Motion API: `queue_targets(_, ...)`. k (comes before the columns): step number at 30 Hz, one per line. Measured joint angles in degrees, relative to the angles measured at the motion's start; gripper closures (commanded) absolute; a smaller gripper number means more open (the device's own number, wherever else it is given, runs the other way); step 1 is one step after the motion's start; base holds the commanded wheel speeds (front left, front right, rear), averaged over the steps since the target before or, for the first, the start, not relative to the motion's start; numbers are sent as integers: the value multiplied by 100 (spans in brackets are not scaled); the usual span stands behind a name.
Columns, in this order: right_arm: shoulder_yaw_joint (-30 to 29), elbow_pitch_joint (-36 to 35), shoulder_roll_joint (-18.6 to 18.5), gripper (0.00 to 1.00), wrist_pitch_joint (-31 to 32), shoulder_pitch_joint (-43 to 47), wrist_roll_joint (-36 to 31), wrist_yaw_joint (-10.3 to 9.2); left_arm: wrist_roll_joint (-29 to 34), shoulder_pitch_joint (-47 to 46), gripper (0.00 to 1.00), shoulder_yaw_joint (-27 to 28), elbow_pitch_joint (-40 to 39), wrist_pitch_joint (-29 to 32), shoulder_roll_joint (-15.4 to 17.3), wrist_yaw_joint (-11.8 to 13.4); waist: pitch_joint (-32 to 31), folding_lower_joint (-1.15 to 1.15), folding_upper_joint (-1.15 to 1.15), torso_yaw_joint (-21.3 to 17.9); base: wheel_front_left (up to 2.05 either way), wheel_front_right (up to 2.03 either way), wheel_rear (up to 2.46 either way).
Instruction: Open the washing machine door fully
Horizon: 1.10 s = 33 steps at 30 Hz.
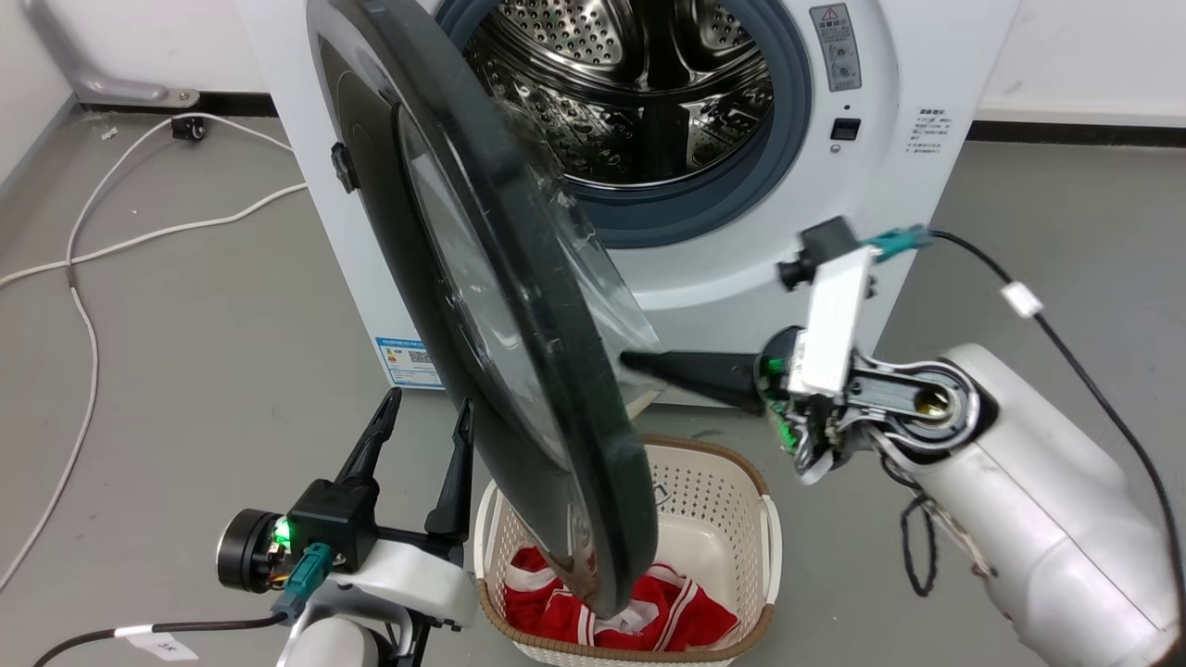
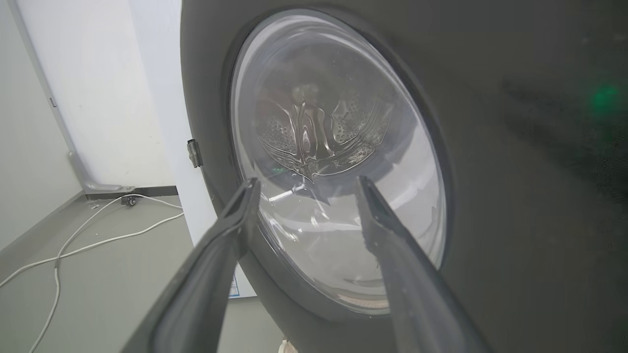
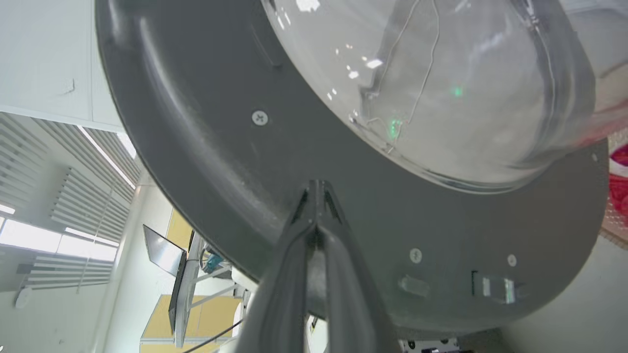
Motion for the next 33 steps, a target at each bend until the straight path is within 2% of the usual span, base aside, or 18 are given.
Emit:
queue_targets(8,-803,-559,-304,100,-1856,933,89,0,-53,24,0,56,3,0,-1,21,-26,0,0,-62,0,0,0)
queue_targets(18,-1768,-1568,-589,100,-3405,2768,491,0,-57,92,0,319,3,0,-1,45,-49,0,0,-297,0,0,0)
queue_targets(19,-1825,-1655,-590,83,-3561,2934,476,0,-53,107,0,342,-1,0,-1,45,-52,0,0,-311,0,0,0)
queue_targets(21,-1972,-1825,-567,0,-3940,3244,413,0,-48,115,0,375,0,0,1,45,-52,0,0,-337,0,0,0)
queue_targets(24,-2139,-2034,-533,0,-4574,3593,98,0,-43,120,0,402,1,0,-1,44,-65,0,0,-360,0,0,0)
queue_targets(28,-2242,-2148,-631,0,-5470,3825,-868,0,-43,134,0,436,4,0,0,44,-90,0,0,-375,0,0,0)
queue_targets(31,-2603,-1937,-705,0,-5626,3908,-2008,0,-43,139,0,464,8,0,0,44,-107,0,0,-396,0,0,0)
queue_targets(33,-3373,-1808,-533,0,-5637,3924,-3089,0,-43,142,0,478,4,0,1,45,-114,0,0,-417,0,0,0)
